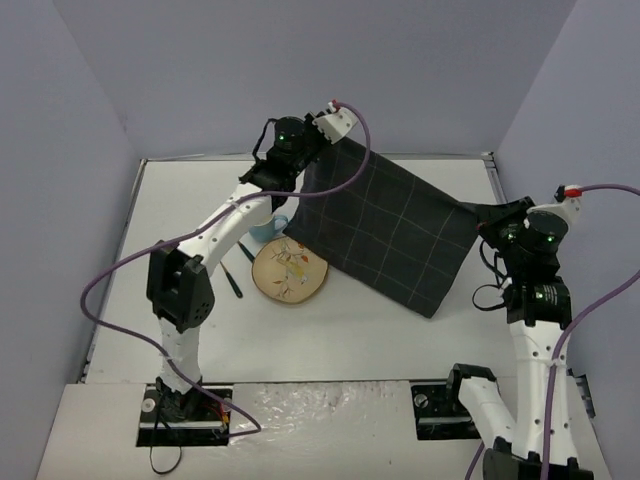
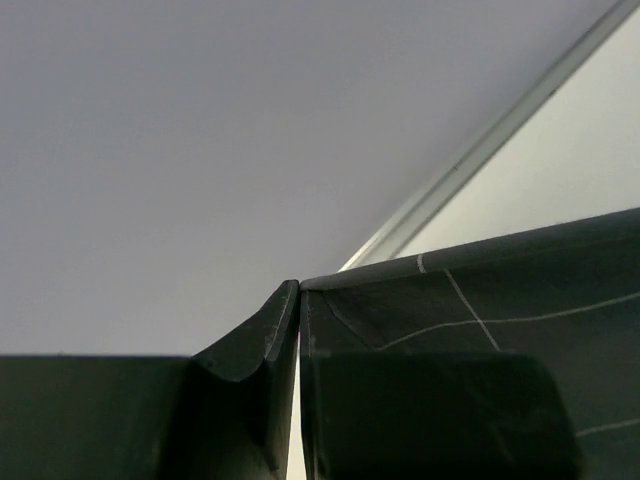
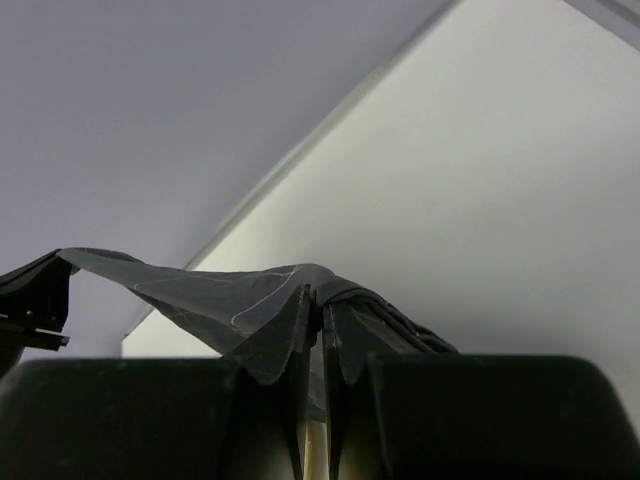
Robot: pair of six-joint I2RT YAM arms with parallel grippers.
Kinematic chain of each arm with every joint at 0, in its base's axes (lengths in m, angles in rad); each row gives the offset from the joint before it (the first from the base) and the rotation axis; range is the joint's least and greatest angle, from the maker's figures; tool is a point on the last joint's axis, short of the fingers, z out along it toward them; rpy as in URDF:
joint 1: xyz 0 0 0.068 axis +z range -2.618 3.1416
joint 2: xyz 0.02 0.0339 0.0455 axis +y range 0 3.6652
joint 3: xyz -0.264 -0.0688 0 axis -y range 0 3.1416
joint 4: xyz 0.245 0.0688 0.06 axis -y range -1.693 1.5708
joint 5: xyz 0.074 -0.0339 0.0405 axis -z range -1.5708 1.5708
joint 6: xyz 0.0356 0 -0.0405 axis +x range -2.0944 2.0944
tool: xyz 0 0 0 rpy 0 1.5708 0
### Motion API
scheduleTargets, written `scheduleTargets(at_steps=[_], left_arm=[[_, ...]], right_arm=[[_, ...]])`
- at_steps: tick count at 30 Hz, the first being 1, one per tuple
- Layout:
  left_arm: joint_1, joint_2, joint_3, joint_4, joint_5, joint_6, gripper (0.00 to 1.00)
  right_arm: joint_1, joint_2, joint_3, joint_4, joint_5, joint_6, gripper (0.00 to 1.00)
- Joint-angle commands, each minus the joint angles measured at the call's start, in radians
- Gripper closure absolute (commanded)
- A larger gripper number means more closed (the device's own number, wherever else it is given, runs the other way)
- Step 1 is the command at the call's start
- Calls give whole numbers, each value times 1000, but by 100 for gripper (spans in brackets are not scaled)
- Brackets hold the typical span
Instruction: Set the dinner table for one person
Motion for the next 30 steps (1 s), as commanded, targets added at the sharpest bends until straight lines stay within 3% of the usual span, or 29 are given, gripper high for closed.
scheduleTargets(at_steps=[1, 8, 18, 20, 21, 23, 25, 27, 30], left_arm=[[10, 118, 32, 189, 21, -51, 100], [8, 349, 172, 240, -4, -173, 99], [7, 454, 233, 339, -90, -333, 90], [8, 461, 237, 373, -120, -367, 72], [8, 461, 237, 374, -126, -367, 72], [7, 455, 242, 380, -130, -410, 35], [6, 433, 232, 354, -130, -444, 15], [5, 404, 210, 307, -129, -467, 4], [0, 324, 123, 229, -146, -493, 3]], right_arm=[[-1, 99, -72, 50, 209, 47, 100], [-12, 248, -122, 120, 339, 62, 100], [-67, 503, -119, 261, 405, 101, 100], [-99, 556, -106, 278, 400, 101, 100], [-99, 557, -106, 278, 400, 101, 100], [-141, 609, -89, 294, 382, 103, 99], [-170, 658, -70, 303, 375, 101, 98], [-196, 700, -56, 309, 361, 98, 97], [-213, 757, -25, 316, 315, 73, 93]])
